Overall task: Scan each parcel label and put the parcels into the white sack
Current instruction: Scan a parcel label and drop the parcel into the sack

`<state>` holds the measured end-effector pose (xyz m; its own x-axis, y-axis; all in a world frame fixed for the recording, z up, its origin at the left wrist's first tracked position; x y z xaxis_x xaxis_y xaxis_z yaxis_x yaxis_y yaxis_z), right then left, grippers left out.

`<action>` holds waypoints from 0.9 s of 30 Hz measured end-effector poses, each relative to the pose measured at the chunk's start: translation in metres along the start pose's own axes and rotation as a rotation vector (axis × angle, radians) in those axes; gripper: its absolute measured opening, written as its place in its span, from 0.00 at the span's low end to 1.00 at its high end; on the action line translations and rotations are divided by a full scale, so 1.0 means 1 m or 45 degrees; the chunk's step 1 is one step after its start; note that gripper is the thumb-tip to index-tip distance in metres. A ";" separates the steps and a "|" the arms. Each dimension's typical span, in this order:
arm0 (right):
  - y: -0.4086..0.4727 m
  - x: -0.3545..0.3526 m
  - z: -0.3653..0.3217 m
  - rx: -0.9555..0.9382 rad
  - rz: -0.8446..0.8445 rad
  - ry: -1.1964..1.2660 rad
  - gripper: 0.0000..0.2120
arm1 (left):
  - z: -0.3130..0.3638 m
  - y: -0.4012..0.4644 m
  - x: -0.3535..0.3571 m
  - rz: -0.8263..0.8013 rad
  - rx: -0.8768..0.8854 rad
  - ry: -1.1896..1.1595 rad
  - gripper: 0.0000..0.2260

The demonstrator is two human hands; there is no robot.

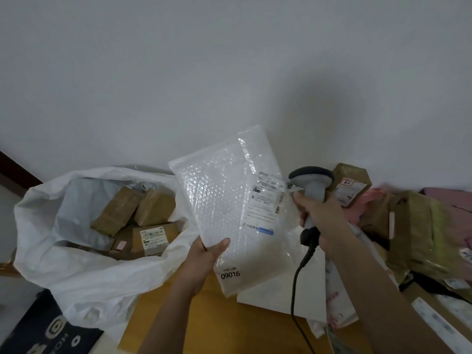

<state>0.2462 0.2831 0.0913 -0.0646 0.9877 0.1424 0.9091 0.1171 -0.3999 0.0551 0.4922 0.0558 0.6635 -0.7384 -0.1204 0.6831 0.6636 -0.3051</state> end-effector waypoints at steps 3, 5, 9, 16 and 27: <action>-0.005 -0.001 -0.002 0.118 0.039 -0.002 0.18 | -0.010 0.006 -0.015 0.133 -0.051 -0.050 0.15; -0.013 0.006 -0.006 0.213 -0.003 -0.008 0.13 | -0.017 0.010 -0.020 0.168 -0.089 -0.066 0.15; -0.036 0.021 -0.025 0.248 -0.171 -0.003 0.12 | -0.030 0.015 -0.026 0.237 -0.179 -0.175 0.17; -0.077 0.034 -0.066 0.010 -0.373 -0.097 0.17 | -0.046 0.017 -0.029 0.356 -0.256 -0.304 0.17; -0.092 0.027 -0.076 0.072 -0.290 -0.001 0.19 | -0.050 0.017 -0.026 0.428 -0.243 -0.437 0.19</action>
<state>0.1919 0.2912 0.2013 -0.2656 0.9353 0.2340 0.8464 0.3424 -0.4079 0.0345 0.5165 0.0061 0.9206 -0.3848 0.0660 0.3684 0.8001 -0.4733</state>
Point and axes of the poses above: each hand's wrist, its own y-axis towards the middle knuckle, its own x-axis out of the palm, z = x × y, the point moved 10 cm from there along y, towards the middle knuckle, and after that the axes turned 9 degrees about z, right-handed, at the moved point
